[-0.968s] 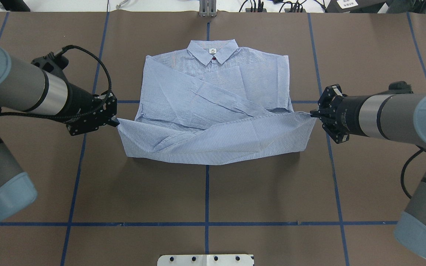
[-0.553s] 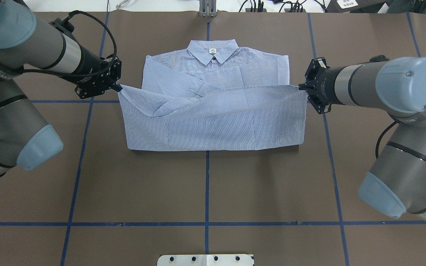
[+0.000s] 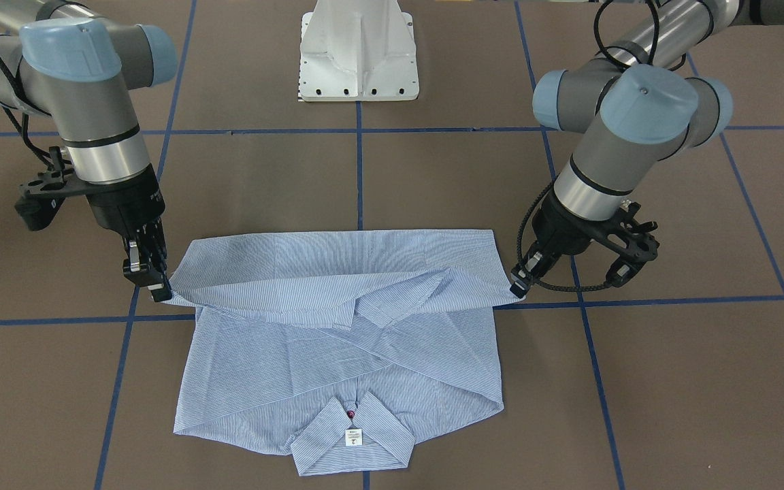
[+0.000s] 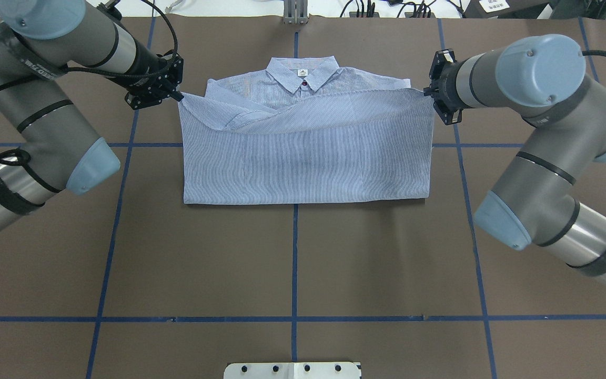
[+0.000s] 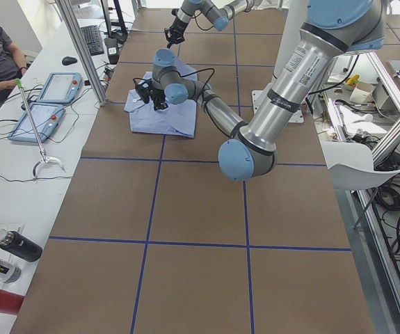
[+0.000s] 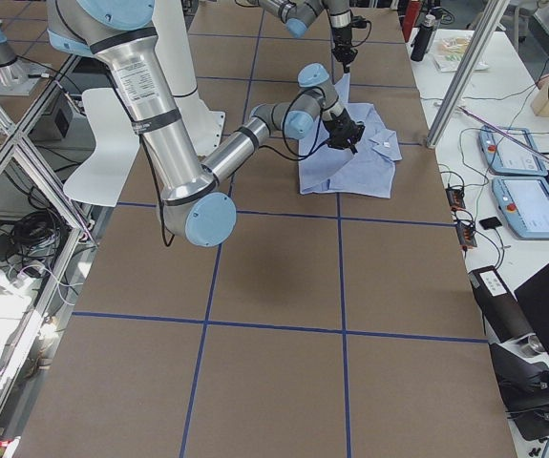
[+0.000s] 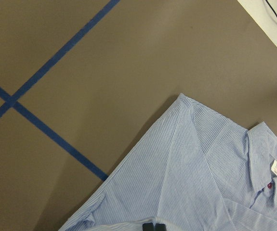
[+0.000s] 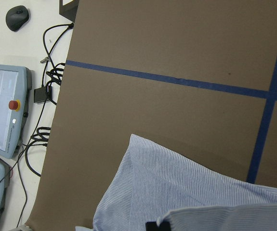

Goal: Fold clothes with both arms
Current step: 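Lift the hem with both grippers and fold it toward the collar, then lower the hem onto the collar edge and open both grippers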

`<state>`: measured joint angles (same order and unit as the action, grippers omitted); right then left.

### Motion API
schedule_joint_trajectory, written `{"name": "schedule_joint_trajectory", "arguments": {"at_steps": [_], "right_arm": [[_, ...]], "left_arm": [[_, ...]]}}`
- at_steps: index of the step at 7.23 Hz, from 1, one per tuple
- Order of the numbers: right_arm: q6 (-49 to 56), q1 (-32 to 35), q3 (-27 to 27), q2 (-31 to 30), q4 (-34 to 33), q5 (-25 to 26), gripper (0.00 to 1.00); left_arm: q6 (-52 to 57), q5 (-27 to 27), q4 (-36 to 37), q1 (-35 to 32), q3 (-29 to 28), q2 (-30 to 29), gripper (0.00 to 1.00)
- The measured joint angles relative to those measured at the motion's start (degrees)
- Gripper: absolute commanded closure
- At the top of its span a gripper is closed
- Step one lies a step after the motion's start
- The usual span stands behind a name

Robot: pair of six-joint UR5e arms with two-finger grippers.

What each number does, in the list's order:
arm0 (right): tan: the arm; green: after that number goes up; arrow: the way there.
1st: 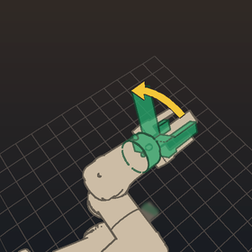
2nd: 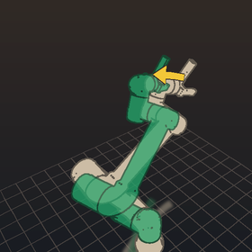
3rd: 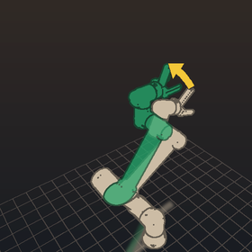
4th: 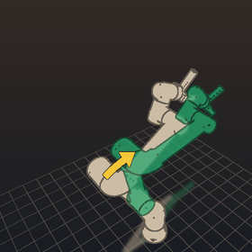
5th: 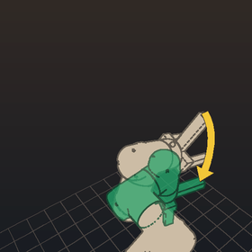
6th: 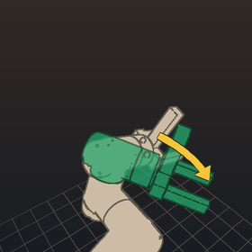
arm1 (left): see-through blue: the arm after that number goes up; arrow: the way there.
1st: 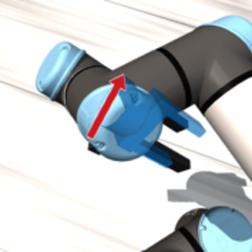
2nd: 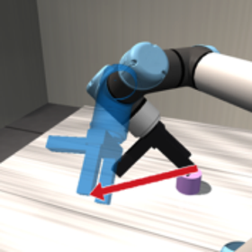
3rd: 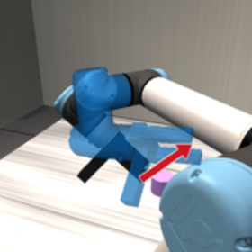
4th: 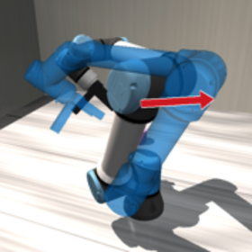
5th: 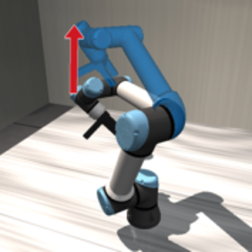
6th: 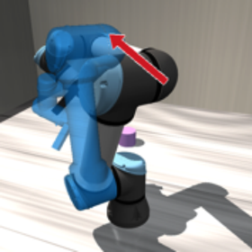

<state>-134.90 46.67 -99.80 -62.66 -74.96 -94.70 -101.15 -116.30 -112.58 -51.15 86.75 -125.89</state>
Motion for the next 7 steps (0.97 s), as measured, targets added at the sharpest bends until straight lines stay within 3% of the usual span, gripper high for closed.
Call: {"name": "schedule_joint_trajectory", "arguments": {"at_steps": [4, 7], "right_arm": [[7.7, 0.6, 16.3, 8.5, 1.2, -0.9, 1.00], [8.3, 2.1, 27.2, 11.3, 9.9, -2.2, 1.00]], "left_arm": [[0.0, 4.2, -15.1, 0.0, -20.2, -7.8, 1.00], [0.3, 7.7, -18.8, 0.0, -25.4, -10.0, 1.00]]}}
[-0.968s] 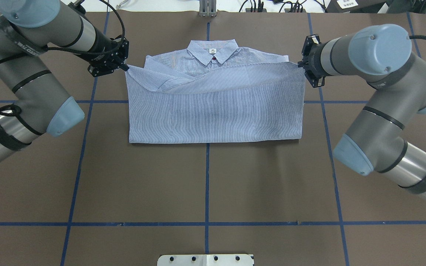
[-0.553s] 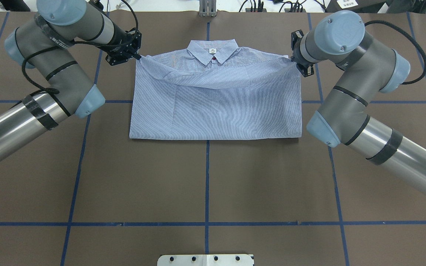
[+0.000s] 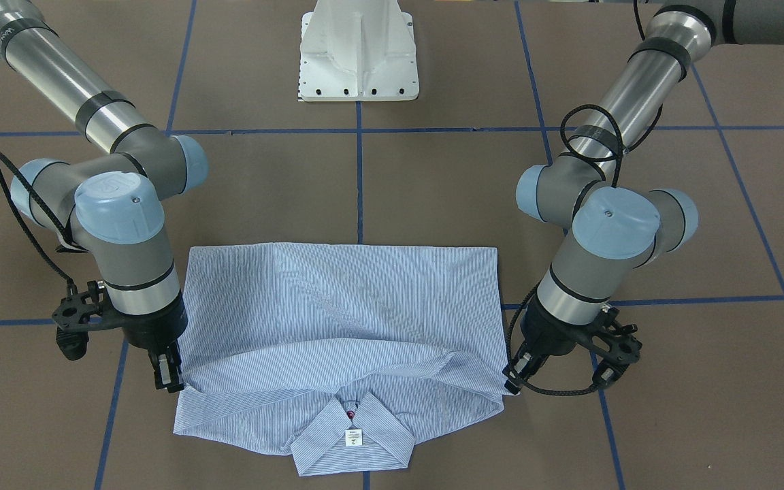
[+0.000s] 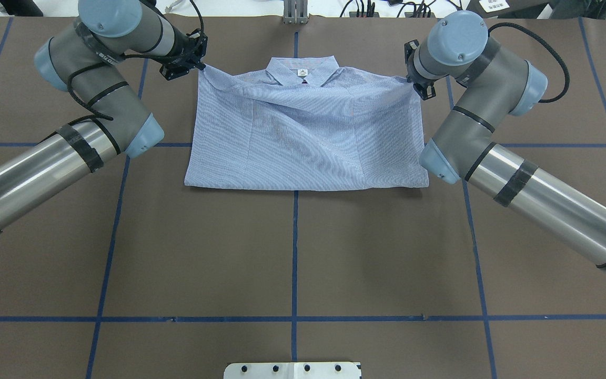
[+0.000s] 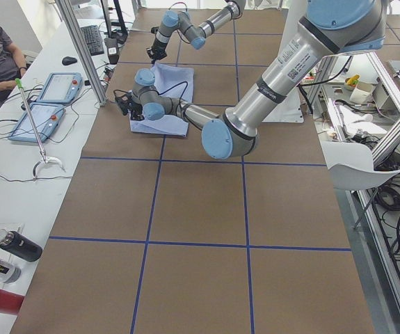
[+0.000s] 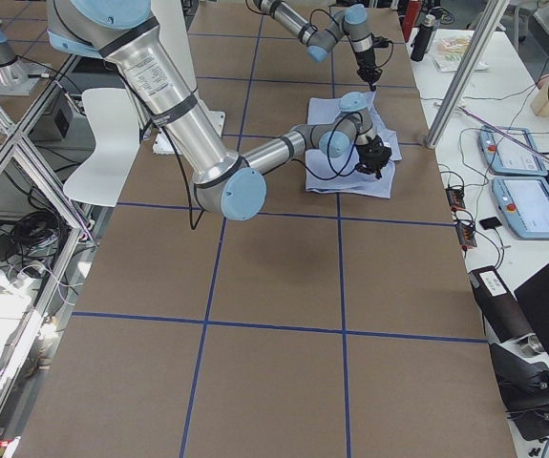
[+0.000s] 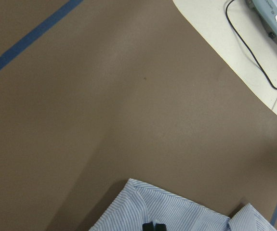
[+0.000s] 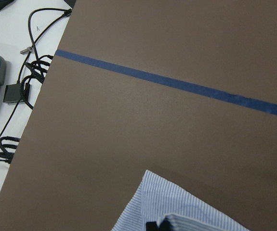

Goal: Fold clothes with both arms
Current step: 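Lower the hem onto the collar edge and open both grippers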

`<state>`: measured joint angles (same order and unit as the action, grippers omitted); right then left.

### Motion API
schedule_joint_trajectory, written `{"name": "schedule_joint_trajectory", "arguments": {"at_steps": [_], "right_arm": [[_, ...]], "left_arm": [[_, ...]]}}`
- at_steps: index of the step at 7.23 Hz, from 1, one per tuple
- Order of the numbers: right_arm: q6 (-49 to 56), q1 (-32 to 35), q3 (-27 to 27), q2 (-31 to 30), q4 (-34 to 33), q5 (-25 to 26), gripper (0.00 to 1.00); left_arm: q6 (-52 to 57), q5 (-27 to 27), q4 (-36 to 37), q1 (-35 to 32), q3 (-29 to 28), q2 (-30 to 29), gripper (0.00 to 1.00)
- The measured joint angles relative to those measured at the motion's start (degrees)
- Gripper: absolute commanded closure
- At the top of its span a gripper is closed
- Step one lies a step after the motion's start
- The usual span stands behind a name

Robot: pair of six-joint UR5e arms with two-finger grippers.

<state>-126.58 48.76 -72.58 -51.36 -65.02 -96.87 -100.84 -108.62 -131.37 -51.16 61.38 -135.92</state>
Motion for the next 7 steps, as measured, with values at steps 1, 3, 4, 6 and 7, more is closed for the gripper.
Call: {"name": "schedule_joint_trajectory", "arguments": {"at_steps": [1, 3, 4, 6, 7], "right_arm": [[0.0, 0.7, 1.0, 0.1, 0.9, -0.6, 1.00], [0.1, 1.4, 2.0, 0.2, 1.4, -1.2, 1.00], [0.1, 1.4, 2.9, 0.2, 2.1, -1.3, 1.00], [0.1, 1.2, 4.4, 0.2, 3.7, -1.3, 0.51], [0.1, 1.1, 5.0, 0.2, 4.0, -1.3, 0.19]], "left_arm": [[0.6, 0.3, -0.1, -0.2, -0.3, -0.3, 1.00], [2.2, 0.5, 0.0, -0.9, -1.0, -0.4, 1.00], [2.9, 0.8, 0.0, -1.0, -1.8, -0.6, 0.84], [4.9, 1.1, -0.1, -1.0, -2.6, -0.7, 0.68], [5.9, 1.1, -0.1, -1.0, -3.1, -0.8, 0.63]]}}
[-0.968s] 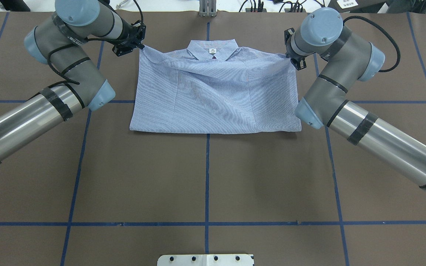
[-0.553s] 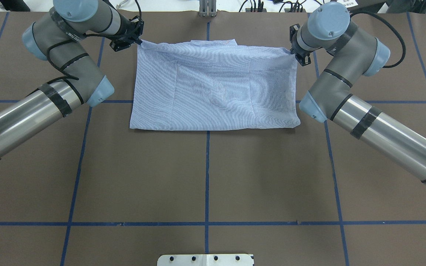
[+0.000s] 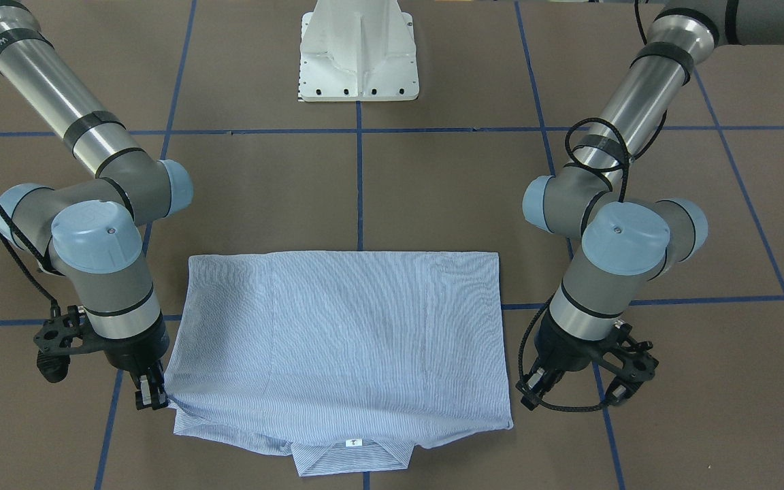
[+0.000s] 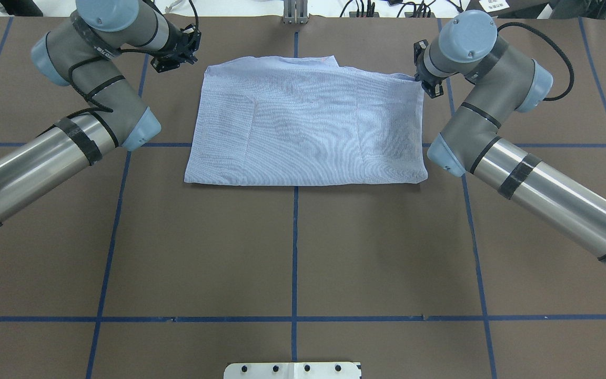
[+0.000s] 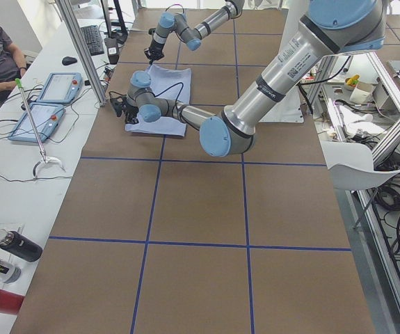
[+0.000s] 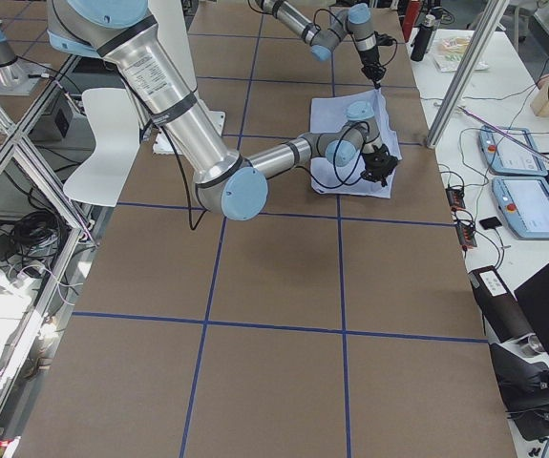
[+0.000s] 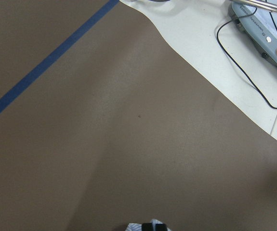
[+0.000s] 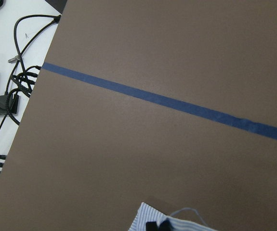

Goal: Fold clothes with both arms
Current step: 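Lower the hem onto the collar edge and open both grippers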

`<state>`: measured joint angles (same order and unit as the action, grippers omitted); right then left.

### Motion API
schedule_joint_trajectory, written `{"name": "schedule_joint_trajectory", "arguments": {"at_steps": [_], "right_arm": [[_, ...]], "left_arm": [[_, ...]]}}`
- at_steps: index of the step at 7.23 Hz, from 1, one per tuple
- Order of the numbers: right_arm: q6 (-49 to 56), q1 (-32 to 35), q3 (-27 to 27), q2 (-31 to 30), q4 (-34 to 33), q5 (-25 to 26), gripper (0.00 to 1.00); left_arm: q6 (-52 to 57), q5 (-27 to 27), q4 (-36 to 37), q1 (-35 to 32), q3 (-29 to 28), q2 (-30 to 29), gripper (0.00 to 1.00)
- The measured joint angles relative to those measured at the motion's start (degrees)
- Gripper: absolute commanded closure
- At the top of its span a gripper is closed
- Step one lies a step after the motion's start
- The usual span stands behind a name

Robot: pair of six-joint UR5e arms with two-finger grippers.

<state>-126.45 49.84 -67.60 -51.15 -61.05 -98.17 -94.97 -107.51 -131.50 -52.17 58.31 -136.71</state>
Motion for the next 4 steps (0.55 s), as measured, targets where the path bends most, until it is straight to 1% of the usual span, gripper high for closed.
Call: {"name": "schedule_joint_trajectory", "arguments": {"at_steps": [1, 2, 4], "right_arm": [[0.0, -0.1, 0.4, 0.1, 0.1, 0.0, 0.01], [0.0, -0.1, 0.7, 0.7, 0.1, 0.0, 0.01], [-0.1, -0.1, 0.5, 1.5, 0.1, -0.3, 0.00]], "left_arm": [[0.8, 0.0, 0.0, 0.0, -0.2, 0.0, 0.61], [1.2, 0.0, -0.1, 0.0, -0.2, 0.0, 0.61], [3.1, 0.0, -2.0, -0.5, 0.1, 0.5, 0.54]]}}
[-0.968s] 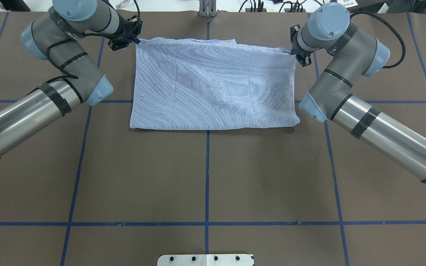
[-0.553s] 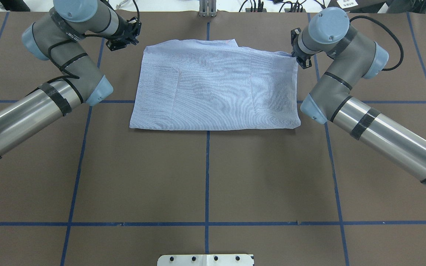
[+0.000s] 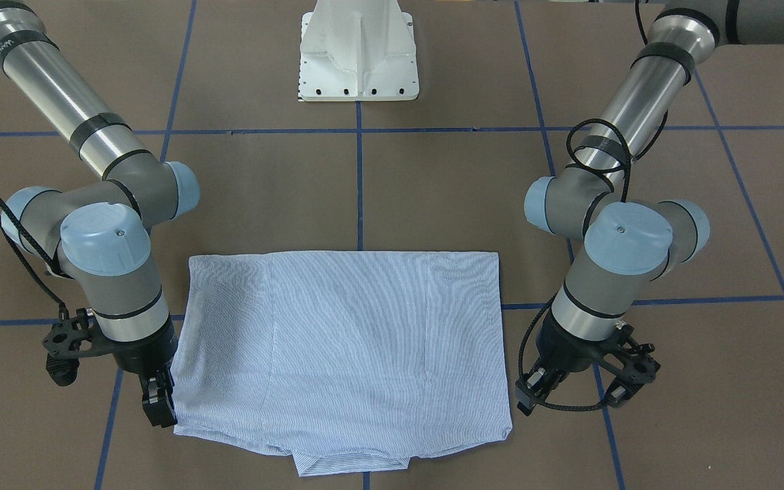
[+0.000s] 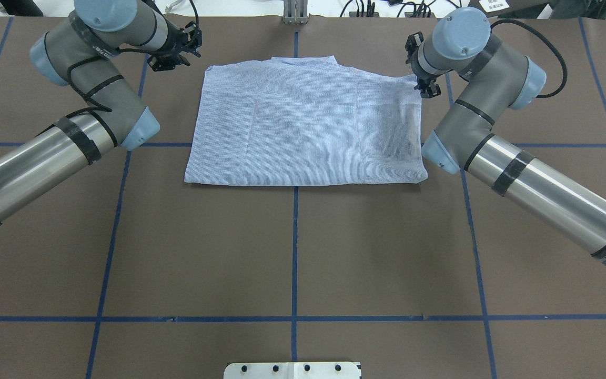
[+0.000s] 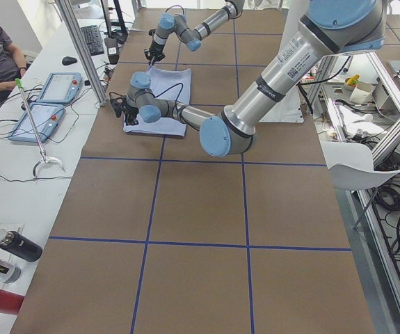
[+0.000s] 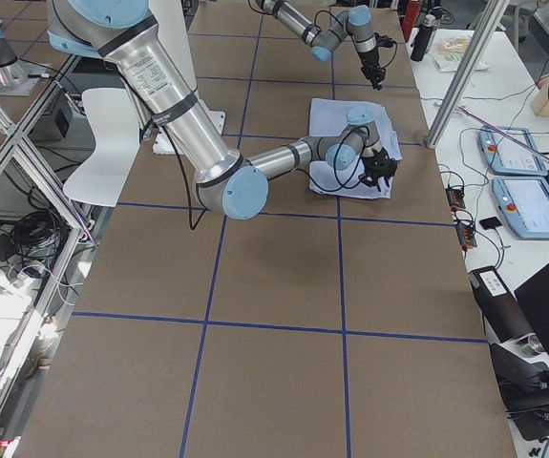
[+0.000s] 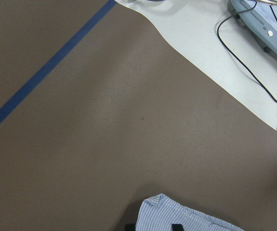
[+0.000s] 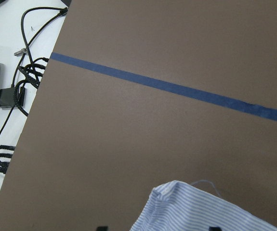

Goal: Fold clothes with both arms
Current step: 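Move the right gripper to the folded shirt's corner nearest it while the left gripper withdraws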

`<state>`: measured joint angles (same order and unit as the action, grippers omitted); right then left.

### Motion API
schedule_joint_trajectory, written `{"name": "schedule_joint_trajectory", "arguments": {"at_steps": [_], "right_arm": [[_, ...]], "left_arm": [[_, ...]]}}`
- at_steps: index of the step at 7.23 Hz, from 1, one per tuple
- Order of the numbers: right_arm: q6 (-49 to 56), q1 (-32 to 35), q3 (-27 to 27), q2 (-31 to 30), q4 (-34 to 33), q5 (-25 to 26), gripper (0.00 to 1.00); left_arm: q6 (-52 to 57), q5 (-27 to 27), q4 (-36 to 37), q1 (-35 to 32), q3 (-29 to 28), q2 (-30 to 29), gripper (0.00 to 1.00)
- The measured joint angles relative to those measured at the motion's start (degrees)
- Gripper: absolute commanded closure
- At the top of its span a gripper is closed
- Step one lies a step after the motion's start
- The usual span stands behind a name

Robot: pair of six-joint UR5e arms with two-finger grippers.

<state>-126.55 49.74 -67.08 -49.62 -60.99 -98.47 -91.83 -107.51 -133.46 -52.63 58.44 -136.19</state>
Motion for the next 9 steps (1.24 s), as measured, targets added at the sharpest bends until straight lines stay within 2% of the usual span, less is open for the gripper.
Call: {"name": "schedule_joint_trajectory", "arguments": {"at_steps": [2, 4, 5, 9], "right_arm": [[-0.1, 0.1, -4.3, -1.2, -0.4, -2.3, 0.00], [-0.1, -0.1, -15.3, -7.6, -2.6, -5.9, 0.00], [-0.1, -1.0, -20.3, -10.7, -3.9, -6.4, 0.00], [-0.9, -7.7, -33.7, -22.7, -5.3, -5.2, 0.01]], "left_arm": [[5.0, -0.2, -3.1, -0.8, 1.8, 2.8, 0.53], [6.9, -0.4, -4.0, -1.0, 5.7, 5.7, 0.49], [7.5, -0.4, -4.1, -1.1, 7.1, 6.6, 0.46], [8.1, -0.5, -4.1, -1.3, 10.6, 8.1, 0.44]]}}
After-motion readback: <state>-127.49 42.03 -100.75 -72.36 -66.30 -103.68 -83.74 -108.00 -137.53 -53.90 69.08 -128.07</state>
